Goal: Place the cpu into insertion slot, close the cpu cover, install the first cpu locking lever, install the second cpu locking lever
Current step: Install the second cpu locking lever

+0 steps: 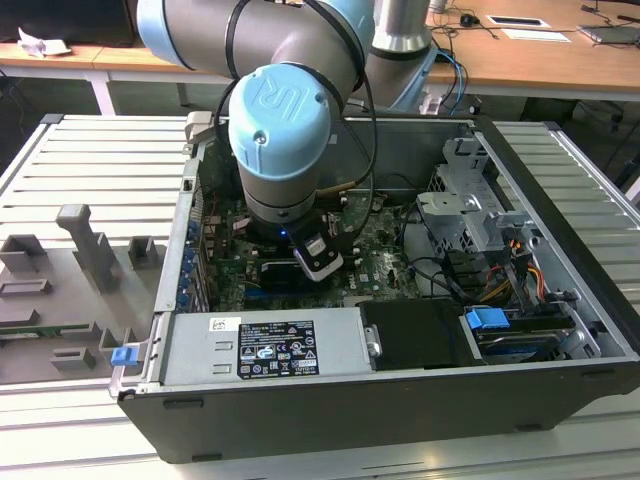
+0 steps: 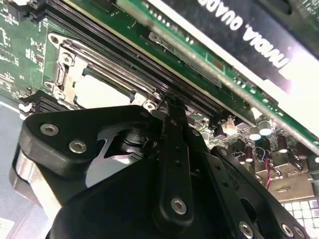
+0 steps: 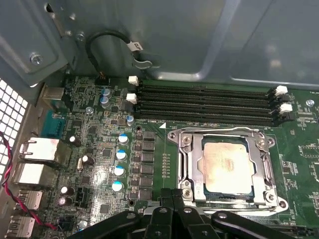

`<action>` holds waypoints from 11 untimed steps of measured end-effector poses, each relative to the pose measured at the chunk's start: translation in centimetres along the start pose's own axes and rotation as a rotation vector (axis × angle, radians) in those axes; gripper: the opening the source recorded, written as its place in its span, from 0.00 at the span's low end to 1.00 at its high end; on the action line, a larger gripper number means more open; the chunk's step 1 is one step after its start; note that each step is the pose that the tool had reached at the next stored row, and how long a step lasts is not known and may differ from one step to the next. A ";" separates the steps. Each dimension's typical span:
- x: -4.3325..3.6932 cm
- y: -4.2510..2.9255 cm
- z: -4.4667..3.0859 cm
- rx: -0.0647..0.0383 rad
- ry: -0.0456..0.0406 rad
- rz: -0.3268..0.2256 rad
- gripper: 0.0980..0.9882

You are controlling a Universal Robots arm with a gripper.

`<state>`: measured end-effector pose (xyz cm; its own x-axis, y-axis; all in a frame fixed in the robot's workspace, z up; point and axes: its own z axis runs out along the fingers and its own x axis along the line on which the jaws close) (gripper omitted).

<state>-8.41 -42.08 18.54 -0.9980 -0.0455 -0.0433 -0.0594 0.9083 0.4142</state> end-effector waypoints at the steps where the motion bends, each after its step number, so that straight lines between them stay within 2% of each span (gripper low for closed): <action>1: 0.00 0.00 0.01 0.000 0.0000 0.000 0.01; 6: 0.02 -0.02 0.02 0.001 -0.0006 0.001 0.01; 9: 0.02 -0.03 0.02 0.014 -0.0002 0.001 0.01; 11: 0.02 -0.02 -0.03 0.014 -0.0002 0.001 0.01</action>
<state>-8.43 -42.10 18.56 -0.9981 -0.0443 -0.0430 -0.0579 0.9139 0.4018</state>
